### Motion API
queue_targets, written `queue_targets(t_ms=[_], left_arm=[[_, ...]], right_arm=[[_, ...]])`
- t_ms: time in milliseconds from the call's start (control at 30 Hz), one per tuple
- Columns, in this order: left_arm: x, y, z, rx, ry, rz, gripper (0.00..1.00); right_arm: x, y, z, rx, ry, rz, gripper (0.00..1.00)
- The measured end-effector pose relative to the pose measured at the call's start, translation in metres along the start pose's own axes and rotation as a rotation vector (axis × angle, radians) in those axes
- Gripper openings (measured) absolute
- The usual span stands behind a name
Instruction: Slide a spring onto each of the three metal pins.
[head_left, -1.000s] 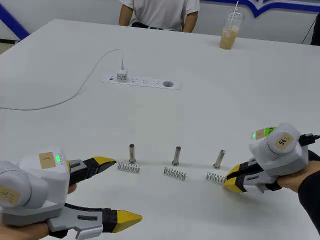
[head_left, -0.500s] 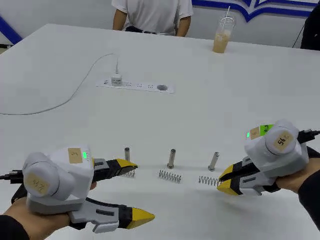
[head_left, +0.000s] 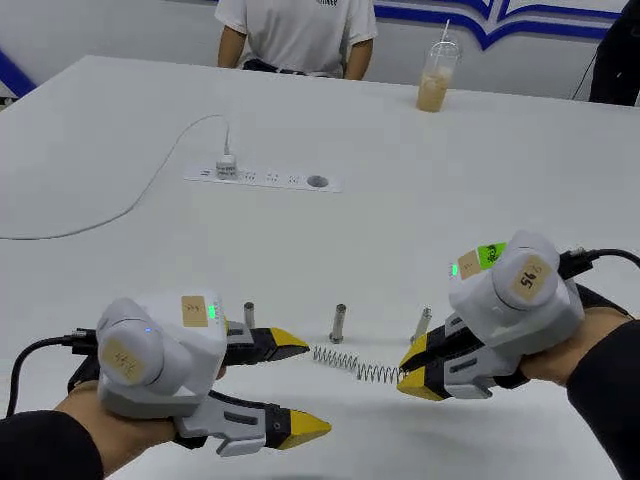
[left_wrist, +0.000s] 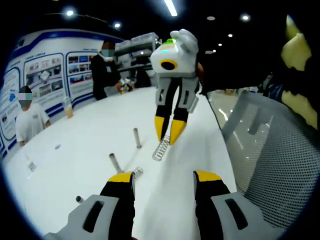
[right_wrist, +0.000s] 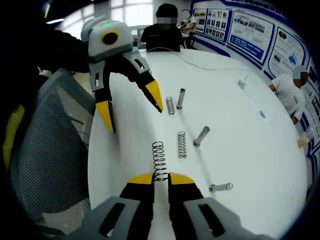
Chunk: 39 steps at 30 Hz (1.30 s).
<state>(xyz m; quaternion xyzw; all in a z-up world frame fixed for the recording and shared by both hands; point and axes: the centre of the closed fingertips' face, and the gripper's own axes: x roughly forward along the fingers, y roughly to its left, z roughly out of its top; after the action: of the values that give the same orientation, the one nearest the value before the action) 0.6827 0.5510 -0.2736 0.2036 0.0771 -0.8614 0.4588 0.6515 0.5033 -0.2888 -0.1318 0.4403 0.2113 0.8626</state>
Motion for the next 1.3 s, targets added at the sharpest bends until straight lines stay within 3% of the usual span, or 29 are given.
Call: queue_targets(t_ms=[400, 967, 1300], left_arm=[[0.013, -0.005, 0.000, 0.057, 0.021, -0.039, 0.35], [0.018, -0.007, -0.004, 0.118, 0.037, -0.040, 0.15], [0.018, -0.005, -0.005, 0.122, 0.045, -0.035, 0.12]], right_arm=[[0.009, 0.017, 0.020, -0.059, 0.014, 0.055, 0.11], [0.011, 0.026, 0.024, -0.055, 0.042, 0.080, 0.11], [0.004, 0.028, 0.040, -0.053, 0.004, 0.080, 0.11]])
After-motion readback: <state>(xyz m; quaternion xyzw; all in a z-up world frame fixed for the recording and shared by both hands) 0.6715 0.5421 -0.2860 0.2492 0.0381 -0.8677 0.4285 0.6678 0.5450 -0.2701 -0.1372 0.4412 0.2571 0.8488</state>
